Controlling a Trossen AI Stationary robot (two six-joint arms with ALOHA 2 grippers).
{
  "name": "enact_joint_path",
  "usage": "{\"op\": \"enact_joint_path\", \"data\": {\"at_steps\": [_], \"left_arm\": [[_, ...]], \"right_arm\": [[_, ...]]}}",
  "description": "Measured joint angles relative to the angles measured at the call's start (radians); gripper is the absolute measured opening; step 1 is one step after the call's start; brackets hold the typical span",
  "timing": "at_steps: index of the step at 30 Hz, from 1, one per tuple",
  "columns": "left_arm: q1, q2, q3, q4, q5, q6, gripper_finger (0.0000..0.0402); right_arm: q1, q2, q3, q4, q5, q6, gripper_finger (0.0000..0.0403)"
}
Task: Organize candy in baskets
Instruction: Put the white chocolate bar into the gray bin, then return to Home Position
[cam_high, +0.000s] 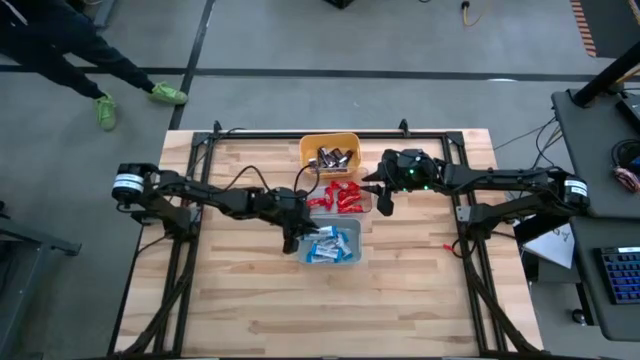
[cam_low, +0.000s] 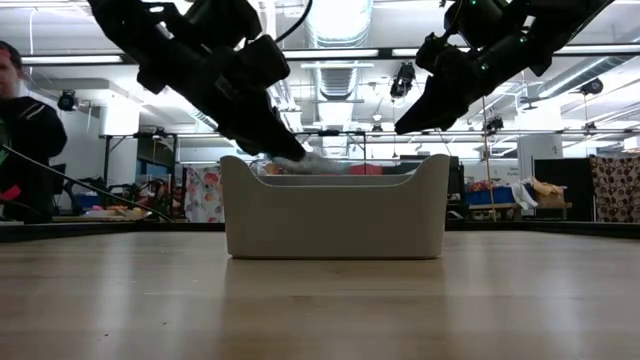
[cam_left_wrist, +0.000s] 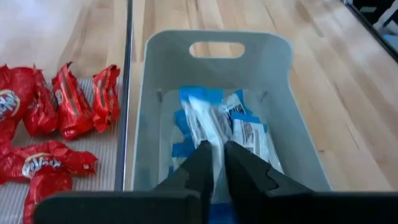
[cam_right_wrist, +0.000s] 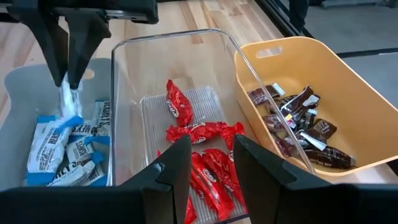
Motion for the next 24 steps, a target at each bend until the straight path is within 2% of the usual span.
{"op": "enact_joint_path", "data": {"at_steps": [8, 12, 17, 24], "left_arm": [[0.013, -0.009, 0.052, -0.114, 0.0, 0.009, 0.0096], [0.017, -0.049, 0.028, -0.096, 0.0, 0.089, 0.0111], [0.035, -0.15, -0.035, -0.083, 0.001, 0.147, 0.0101], [0.1, -0.407, -0.193, -0.016, 0.006, 0.235, 0.0064]], "right_arm": [[0.0, 0.0, 0.0, 0.002, -0.001, -0.014, 0.0111], [0.0, -0.002, -0.026, 0.045, -0.101, -0.07, 0.0111], [-0.001, -0.029, -0.073, 0.094, -0.122, -0.076, 0.0111], [-0.001, -0.156, -0.184, 0.155, -0.123, -0.13, 0.0111]]}}
